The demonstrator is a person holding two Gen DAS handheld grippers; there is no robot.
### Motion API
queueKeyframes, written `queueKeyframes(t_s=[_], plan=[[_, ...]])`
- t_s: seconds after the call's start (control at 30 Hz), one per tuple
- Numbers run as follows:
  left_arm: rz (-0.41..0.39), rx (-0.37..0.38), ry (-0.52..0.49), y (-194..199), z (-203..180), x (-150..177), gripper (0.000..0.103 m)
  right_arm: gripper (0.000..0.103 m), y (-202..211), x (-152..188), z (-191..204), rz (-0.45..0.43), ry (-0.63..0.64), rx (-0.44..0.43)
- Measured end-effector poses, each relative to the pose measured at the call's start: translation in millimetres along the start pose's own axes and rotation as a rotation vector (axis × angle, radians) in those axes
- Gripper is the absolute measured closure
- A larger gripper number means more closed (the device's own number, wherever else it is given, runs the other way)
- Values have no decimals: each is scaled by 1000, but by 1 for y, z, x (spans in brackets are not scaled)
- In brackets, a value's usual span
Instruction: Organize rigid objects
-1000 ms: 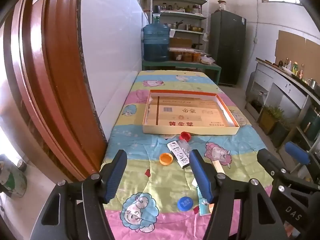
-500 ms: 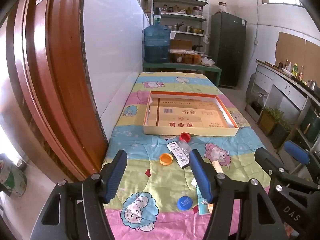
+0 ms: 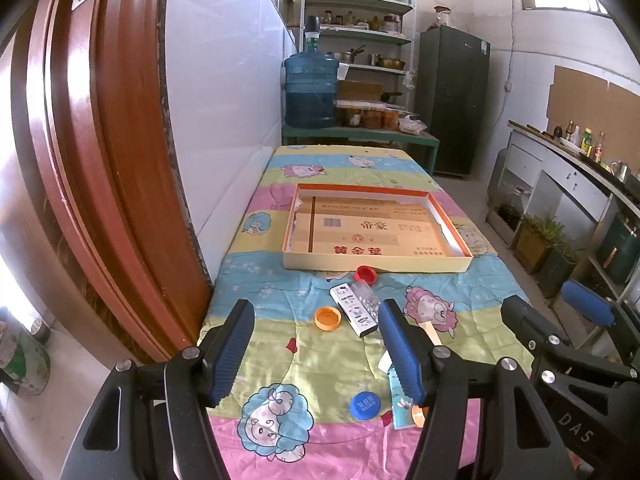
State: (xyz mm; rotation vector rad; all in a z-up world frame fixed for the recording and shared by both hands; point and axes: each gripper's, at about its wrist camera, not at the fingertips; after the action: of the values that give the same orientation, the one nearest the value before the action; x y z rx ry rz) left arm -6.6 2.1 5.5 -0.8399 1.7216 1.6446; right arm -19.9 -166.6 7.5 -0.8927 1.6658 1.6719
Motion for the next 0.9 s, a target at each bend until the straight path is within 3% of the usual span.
queueKeyframes(t_s=[0.9], plan=[[-8,-3,2,0,1,3,38,22,-2,1,6,11,12,-15]])
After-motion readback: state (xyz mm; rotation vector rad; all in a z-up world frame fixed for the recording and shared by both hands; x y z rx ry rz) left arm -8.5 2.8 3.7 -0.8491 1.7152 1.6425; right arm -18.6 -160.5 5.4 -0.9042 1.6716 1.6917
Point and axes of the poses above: each gripper's, at about its wrist camera, not at the fingertips, and y roughly against the way its jaws point, z to its left, x to its underside, and after that the axes turned 1 degree about x, right-handed
